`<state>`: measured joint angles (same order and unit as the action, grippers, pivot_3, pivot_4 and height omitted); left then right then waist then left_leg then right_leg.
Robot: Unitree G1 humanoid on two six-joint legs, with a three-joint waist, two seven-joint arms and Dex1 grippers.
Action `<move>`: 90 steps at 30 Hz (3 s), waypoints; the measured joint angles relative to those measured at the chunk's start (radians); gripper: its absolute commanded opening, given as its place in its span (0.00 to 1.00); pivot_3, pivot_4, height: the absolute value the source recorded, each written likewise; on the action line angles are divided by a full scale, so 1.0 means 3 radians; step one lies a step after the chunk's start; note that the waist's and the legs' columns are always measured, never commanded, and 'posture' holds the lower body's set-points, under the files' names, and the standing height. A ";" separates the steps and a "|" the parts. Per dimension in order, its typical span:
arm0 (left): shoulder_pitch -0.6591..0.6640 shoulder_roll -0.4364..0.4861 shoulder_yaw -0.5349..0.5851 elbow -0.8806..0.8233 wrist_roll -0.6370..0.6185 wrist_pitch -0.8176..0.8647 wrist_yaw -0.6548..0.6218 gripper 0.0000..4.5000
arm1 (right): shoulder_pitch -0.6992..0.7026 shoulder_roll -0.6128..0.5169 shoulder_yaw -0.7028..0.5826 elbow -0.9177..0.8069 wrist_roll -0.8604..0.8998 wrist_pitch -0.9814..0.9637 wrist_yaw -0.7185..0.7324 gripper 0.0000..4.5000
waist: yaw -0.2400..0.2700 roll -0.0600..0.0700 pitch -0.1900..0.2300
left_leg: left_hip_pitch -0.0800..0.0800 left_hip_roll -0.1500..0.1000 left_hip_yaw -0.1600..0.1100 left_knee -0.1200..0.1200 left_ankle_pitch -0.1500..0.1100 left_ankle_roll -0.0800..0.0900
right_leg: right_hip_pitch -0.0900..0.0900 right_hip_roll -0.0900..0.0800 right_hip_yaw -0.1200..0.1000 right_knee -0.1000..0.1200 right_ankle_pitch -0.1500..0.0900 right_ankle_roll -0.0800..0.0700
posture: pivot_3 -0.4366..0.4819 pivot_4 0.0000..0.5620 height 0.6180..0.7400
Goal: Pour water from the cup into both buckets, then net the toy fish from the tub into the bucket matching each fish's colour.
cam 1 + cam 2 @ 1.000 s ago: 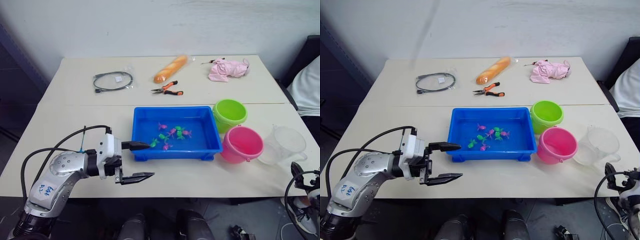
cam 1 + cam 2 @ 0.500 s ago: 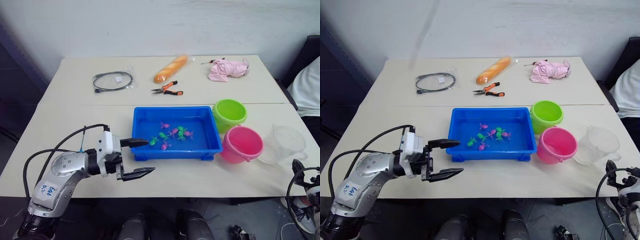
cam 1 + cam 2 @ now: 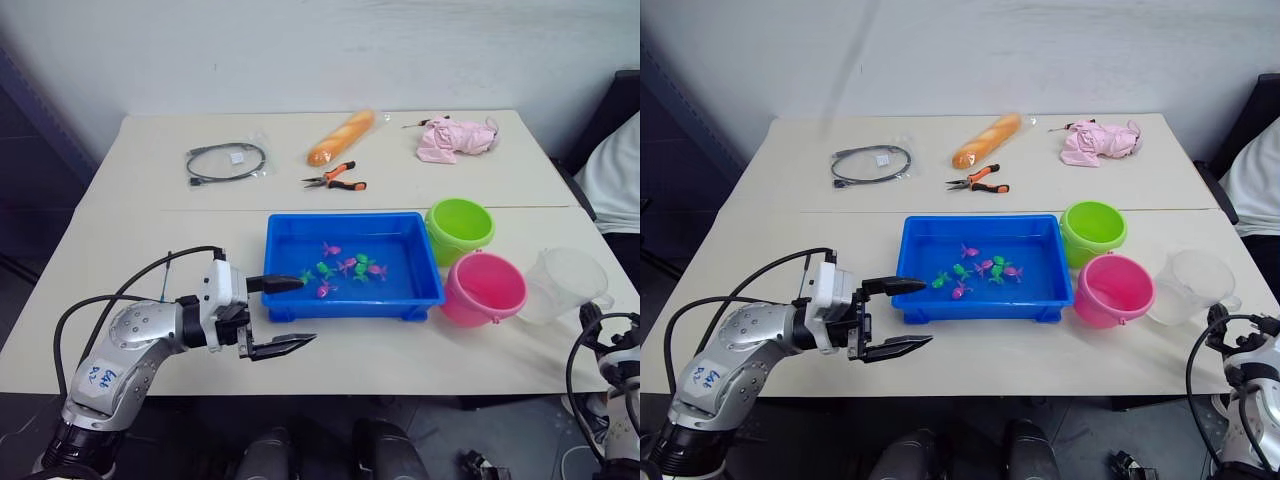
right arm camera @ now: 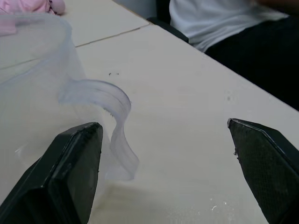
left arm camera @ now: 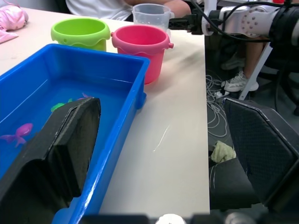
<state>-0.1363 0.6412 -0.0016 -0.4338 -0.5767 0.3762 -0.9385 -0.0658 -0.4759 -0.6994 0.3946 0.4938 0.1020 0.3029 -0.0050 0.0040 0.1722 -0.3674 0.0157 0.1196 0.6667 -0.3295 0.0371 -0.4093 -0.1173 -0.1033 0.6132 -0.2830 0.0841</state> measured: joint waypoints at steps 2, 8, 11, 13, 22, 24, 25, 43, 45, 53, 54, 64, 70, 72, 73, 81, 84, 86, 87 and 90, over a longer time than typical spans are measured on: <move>-0.0030 0.0000 -0.0005 0.0000 0.0000 0.0007 0.0000 1.00 | -0.0082 -0.0006 0.0000 0.0133 0.0032 0.0017 0.0089 0.94 | -0.0002 0.0000 0.0000 | 0.0000 0.0000 0.0000 0.0000 0.0000 0.0000 | 0.0000 0.0001 0.0000 0.0000 0.0000 0.0000 | 0.48 0.27 1.00; -0.0057 0.0002 -0.0006 0.0003 0.0003 0.0016 -0.0005 1.00 | -0.0226 -0.0075 0.0010 0.0285 0.0051 -0.0083 0.0345 0.36 | -0.0002 0.0001 0.0000 | 0.0000 0.0000 0.0001 0.0000 0.0001 0.0001 | 0.0000 0.0001 0.0000 0.0000 0.0000 0.0000 | 0.48 0.27 1.00; -0.0088 -0.0010 -0.0002 0.0004 -0.0005 0.0038 0.0019 1.00 | -0.0247 -0.0074 0.0010 0.0288 0.0056 -0.0122 0.0373 0.01 | 0.0009 0.0001 0.0000 | -0.0001 0.0000 0.0000 0.0000 0.0001 0.0001 | 0.0000 0.0000 0.0000 -0.0001 0.0000 0.0000 | 0.48 0.27 1.00; -0.0122 -0.0030 0.0003 0.0004 -0.0022 0.0058 0.0037 1.00 | -0.0260 -0.0071 0.0007 0.0262 0.0092 -0.0143 0.0387 0.00 | 0.0010 0.0000 0.0000 | -0.0001 0.0000 0.0000 0.0000 0.0002 0.0002 | 0.0001 0.0000 0.0000 -0.0001 0.0000 0.0001 | 0.48 0.27 1.00; -0.0340 -0.0286 0.0045 0.0028 -0.0227 0.0201 0.0212 1.00 | 0.0142 -0.0161 -0.0014 -0.0476 0.0146 -0.0043 0.0316 0.00 | 0.0010 0.0008 0.0001 | -0.0003 -0.0001 0.0000 0.0000 0.0002 0.0002 | 0.0000 -0.0001 0.0001 -0.0001 0.0002 0.0003 | 0.48 0.27 1.00; -0.0407 -0.0302 0.0064 0.0064 -0.0239 0.0208 0.0212 1.00 | 0.0248 -0.0387 -0.0025 -0.0777 0.0105 0.0140 0.0225 0.00 | 0.0011 0.0014 0.0000 | -0.0002 -0.0001 0.0001 0.0000 0.0002 0.0002 | 0.0000 -0.0001 0.0002 -0.0002 0.0002 0.0003 | 0.48 0.27 1.00; -0.0432 -0.0320 0.0065 0.0081 -0.0239 0.0207 0.0206 1.00 | 0.0276 -0.0497 -0.0055 -0.0939 0.0085 0.0275 0.0149 0.00 | 0.0011 0.0014 0.0000 | -0.0003 0.0000 0.0000 -0.0001 0.0003 0.0001 | 0.0000 0.0001 0.0001 -0.0002 0.0002 0.0003 | 0.48 0.27 1.00; -0.0713 -0.0851 -0.0262 0.0590 0.0004 -0.0057 0.0170 1.00 | 0.0701 -0.1382 0.0246 -0.2072 -0.1080 0.0489 0.0226 0.00 | 0.0062 0.0008 0.0004 | -0.0006 -0.0003 0.0001 0.0001 0.0006 0.0003 | 0.0000 0.0009 -0.0001 -0.0008 0.0004 0.0007 | 0.48 0.27 1.00; -0.0776 -0.0915 -0.0294 0.0623 0.0025 -0.0064 0.0177 1.00 | 0.0704 -0.1399 0.0348 -0.2051 -0.1265 0.0312 0.0260 0.00 | 0.0067 0.0007 0.0004 | -0.0007 -0.0003 0.0001 0.0002 0.0006 0.0003 | -0.0001 0.0011 -0.0001 -0.0008 0.0004 0.0007 | 0.48 0.27 1.00; -0.0842 -0.0996 -0.0339 0.0732 0.0179 -0.0177 0.0198 1.00 | 0.0662 -0.1414 0.0506 -0.1764 -0.1894 -0.0358 0.0139 0.00 | 0.0086 0.0004 0.0006 | -0.0007 -0.0004 0.0002 0.0003 0.0011 0.0001 | 0.0000 0.0013 -0.0001 -0.0008 0.0004 0.0007 | 0.48 0.27 1.00; -0.0840 -0.1013 -0.0349 0.0732 0.0192 -0.0183 0.0198 1.00 | 0.0653 -0.1412 0.0525 -0.1733 -0.1955 -0.0424 0.0113 0.00 | 0.0088 0.0004 0.0006 | -0.0007 -0.0004 0.0002 0.0003 0.0011 0.0001 | 0.0000 0.0013 -0.0001 -0.0008 0.0004 0.0007 | 0.48 0.27 1.00; -0.0837 -0.1032 -0.0384 0.0790 0.0263 -0.0239 0.0186 1.00 | 0.0605 -0.1374 0.0612 -0.1530 -0.2261 -0.0831 -0.0030 0.00 | 0.0086 0.0004 0.0006 | -0.0006 -0.0004 0.0002 0.0003 0.0012 0.0001 | 0.0000 0.0012 -0.0001 -0.0007 0.0004 0.0007 | 0.48 0.27 1.00; -0.0837 -0.1031 -0.0389 0.0840 0.0322 -0.0293 0.0166 1.00 | 0.0596 -0.1376 0.0614 -0.1440 -0.2427 -0.1011 -0.0112 0.00 | 0.0087 0.0003 0.0006 | -0.0007 -0.0004 0.0002 0.0003 0.0012 0.0000 | 0.0000 0.0011 -0.0001 -0.0007 0.0004 0.0007 | 0.48 0.27 1.00; -0.0837 -0.1033 -0.0398 0.0846 0.0357 -0.0316 0.0165 1.00 | 0.0576 -0.1368 0.0614 -0.1439 -0.2440 -0.1036 -0.0131 0.00 | 0.0085 0.0003 0.0007 | -0.0007 -0.0004 0.0002 0.0003 0.0012 0.0000 | 0.0000 0.0011 -0.0001 -0.0007 0.0004 0.0007 | 0.48 0.27 1.00; -0.0837 -0.1035 -0.0414 0.0847 0.0372 -0.0326 0.0163 1.00 | 0.0561 -0.1365 0.0616 -0.1441 -0.2465 -0.1071 -0.0158 0.00 | 0.0085 0.0003 0.0007 | -0.0006 -0.0003 0.0002 0.0003 0.0012 0.0000 | 0.0000 0.0011 -0.0001 -0.0007 0.0004 0.0007 | 0.48 0.27 1.00; -0.0837 -0.1036 -0.0421 0.0847 0.0373 -0.0336 0.0149 1.00 | 0.0562 -0.1365 0.0641 -0.1444 -0.2572 -0.1218 -0.0190 0.00 | 0.0085 0.0004 0.0007 | -0.0006 -0.0003 0.0002 0.0003 0.0013 0.0000 | 0.0000 0.0010 -0.0001 -0.0007 0.0004 0.0007 | 0.48 0.27 1.00; -0.0837 -0.1038 -0.0421 0.0847 0.0373 -0.0336 0.0149 1.00 | 0.0562 -0.1365 0.0641 -0.1447 -0.2588 -0.1265 -0.0192 0.00 | 0.0085 0.0003 0.0006 | -0.0007 -0.0003 0.0002 0.0003 0.0013 0.0000 | 0.0000 0.0011 -0.0001 -0.0007 0.0004 0.0007 | 0.48 0.27 1.00; -0.0836 -0.1042 -0.0425 0.0847 0.0373 -0.0336 0.0150 1.00 | 0.0565 -0.1365 0.0641 -0.1453 -0.2624 -0.1293 -0.0196 0.00 | 0.0085 0.0003 0.0007 | -0.0006 -0.0003 0.0002 0.0003 0.0013 0.0000 | 0.0000 0.0010 -0.0001 -0.0007 0.0004 0.0007 | 0.48 0.27 1.00; -0.0836 -0.1043 -0.0428 0.0847 0.0373 -0.0336 0.0150 1.00 | 0.0570 -0.1365 0.0641 -0.1455 -0.2629 -0.1297 -0.0196 0.00 | 0.0086 0.0003 0.0006 | -0.0007 -0.0003 0.0002 0.0003 0.0013 0.0000 | 0.0000 0.0011 -0.0001 -0.0007 0.0004 0.0007 | 0.48 0.27 1.00; -0.0834 -0.1043 -0.0435 0.0847 0.0373 -0.0336 0.0154 1.00 | 0.0585 -0.1355 0.0641 -0.1455 -0.2652 -0.1305 -0.0199 0.00 | 0.0085 0.0003 0.0007 | -0.0006 -0.0003 0.0002 0.0003 0.0013 0.0000 | 0.0000 0.0010 -0.0001 -0.0007 0.0004 0.0007 | 0.48 0.27 1.00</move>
<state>-0.3867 0.3283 -0.1320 -0.1797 -0.4646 0.2754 -0.8922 0.1097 -0.8825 -0.5072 -0.0419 -0.3019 -0.2896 0.2433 0.0205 0.0050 0.1742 -0.3693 0.0147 0.1201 0.6678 -0.3258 0.0370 -0.4093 -0.1141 -0.1036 0.6110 -0.2819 0.0862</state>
